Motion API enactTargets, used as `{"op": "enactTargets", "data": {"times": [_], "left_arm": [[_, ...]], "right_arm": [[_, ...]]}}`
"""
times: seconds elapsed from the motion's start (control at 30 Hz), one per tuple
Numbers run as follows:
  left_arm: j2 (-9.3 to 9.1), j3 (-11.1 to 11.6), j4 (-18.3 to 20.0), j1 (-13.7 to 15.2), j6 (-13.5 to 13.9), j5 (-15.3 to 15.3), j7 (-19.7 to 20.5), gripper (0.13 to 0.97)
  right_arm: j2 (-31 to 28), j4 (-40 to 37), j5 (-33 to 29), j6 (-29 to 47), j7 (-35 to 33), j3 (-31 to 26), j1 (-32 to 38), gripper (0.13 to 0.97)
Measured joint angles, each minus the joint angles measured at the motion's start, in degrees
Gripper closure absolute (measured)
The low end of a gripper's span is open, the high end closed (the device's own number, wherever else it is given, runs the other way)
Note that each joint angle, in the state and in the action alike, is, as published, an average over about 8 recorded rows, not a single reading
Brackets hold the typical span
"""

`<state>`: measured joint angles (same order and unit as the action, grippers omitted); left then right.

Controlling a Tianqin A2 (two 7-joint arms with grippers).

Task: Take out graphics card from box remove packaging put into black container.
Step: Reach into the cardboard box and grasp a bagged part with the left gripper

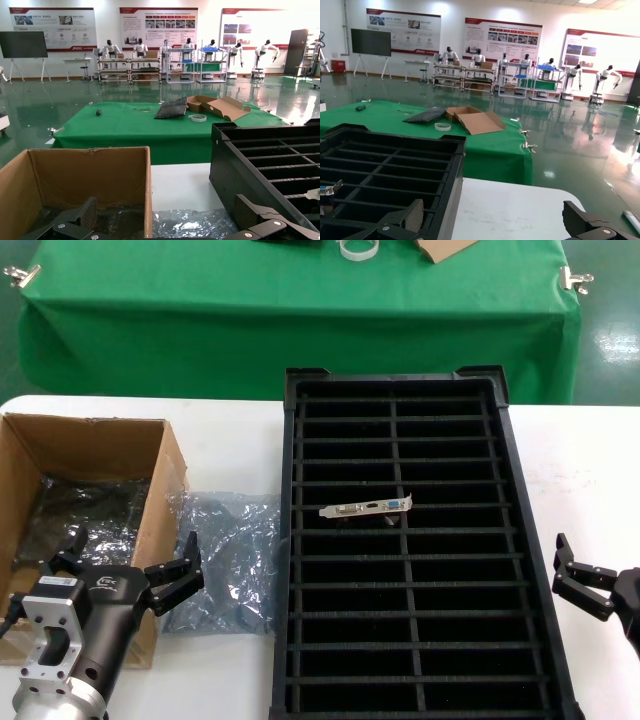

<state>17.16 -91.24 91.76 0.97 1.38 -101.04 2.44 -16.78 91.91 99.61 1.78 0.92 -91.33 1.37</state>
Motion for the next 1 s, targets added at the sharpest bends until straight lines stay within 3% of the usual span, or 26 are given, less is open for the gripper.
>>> {"op": "enactTargets", "data": {"times": [0.53, 0.73, 1.0], "left_arm": [[0.57, -0.02, 0.45, -0.04, -0.13, -0.43, 0.48, 0.132], [3.82, 0.79, 3.32, 0.30, -1.34, -2.40, 2.36, 0.132], [9.82, 5.44, 4.27, 3.60, -2.89, -3.84, 2.70, 0.132]], "right_arm": [[0.00, 0.00, 0.00, 0.00, 0.00, 0.00, 0.00, 0.129], [0.00, 0.00, 0.00, 0.00, 0.00, 0.00, 0.00, 0.129], [0.00, 0.00, 0.00, 0.00, 0.00, 0.00, 0.00, 0.129]]}}
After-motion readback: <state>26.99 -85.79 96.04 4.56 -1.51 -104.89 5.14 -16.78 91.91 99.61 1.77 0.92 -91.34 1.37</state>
